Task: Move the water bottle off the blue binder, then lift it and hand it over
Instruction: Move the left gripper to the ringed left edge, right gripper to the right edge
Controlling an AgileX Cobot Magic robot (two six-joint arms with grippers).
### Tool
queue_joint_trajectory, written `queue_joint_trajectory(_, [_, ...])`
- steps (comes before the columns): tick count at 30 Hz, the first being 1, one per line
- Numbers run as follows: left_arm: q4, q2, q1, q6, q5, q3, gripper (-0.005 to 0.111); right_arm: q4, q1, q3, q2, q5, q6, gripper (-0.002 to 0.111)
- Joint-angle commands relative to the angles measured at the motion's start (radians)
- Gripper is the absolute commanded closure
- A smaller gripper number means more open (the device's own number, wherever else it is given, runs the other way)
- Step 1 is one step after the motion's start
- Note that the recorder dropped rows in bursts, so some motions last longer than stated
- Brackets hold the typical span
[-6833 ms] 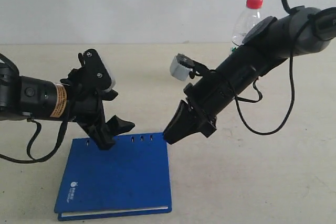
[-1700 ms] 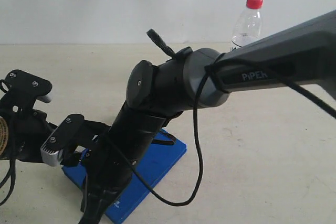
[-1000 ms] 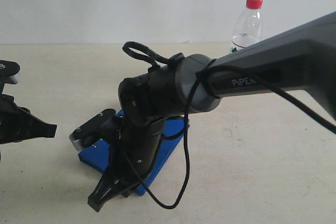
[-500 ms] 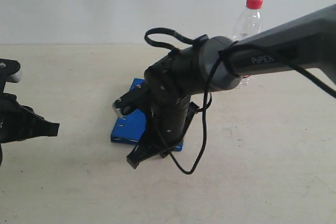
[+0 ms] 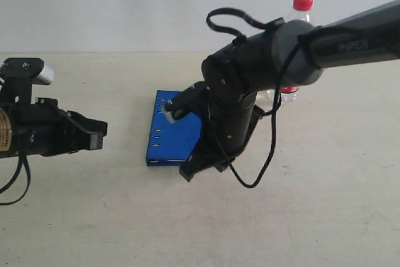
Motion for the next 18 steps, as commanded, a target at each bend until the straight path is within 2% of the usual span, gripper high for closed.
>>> queue_joint_trajectory(1, [-0.017, 0.127, 0.002, -0.045, -0.063, -0.093, 0.067, -0.015, -0.024, -0.004, -0.065, -0.107, 0.020, 0.108])
queue_joint_trajectory(2, [-0.017, 0.166, 0.002, -0.085, -0.063, -0.115, 0.057, -0.017, -0.026, -0.004, -0.065, -0.114, 0.018, 0.108])
queue_joint_trajectory(4, [-0.014, 0.210, 0.002, -0.156, -0.063, -0.147, 0.046, -0.017, -0.029, -0.004, -0.065, -0.106, 0.005, 0.104])
queue_joint_trajectory(6, [0.009, 0.256, 0.002, -0.180, -0.083, -0.172, 0.040, -0.023, -0.031, -0.004, -0.065, -0.097, 0.005, 0.094])
queue_joint_trajectory(10, [0.063, 0.334, 0.002, -0.211, -0.156, -0.205, 0.043, -0.068, -0.031, -0.004, -0.066, -0.114, 0.005, 0.070])
queue_joint_trajectory(12, [0.065, 0.362, 0.002, -0.221, -0.193, -0.225, 0.043, -0.111, -0.039, -0.004, -0.066, -0.143, 0.049, 0.063])
queue_joint_trajectory(16, [0.072, 0.401, 0.002, -0.250, -0.221, -0.276, 0.044, -0.117, -0.120, -0.004, -0.066, -0.238, 0.229, 0.062])
queue_joint_trajectory(18, [0.097, 0.413, 0.002, -0.268, -0.219, -0.299, 0.044, -0.035, -0.190, -0.004, -0.066, -0.260, 0.220, 0.063])
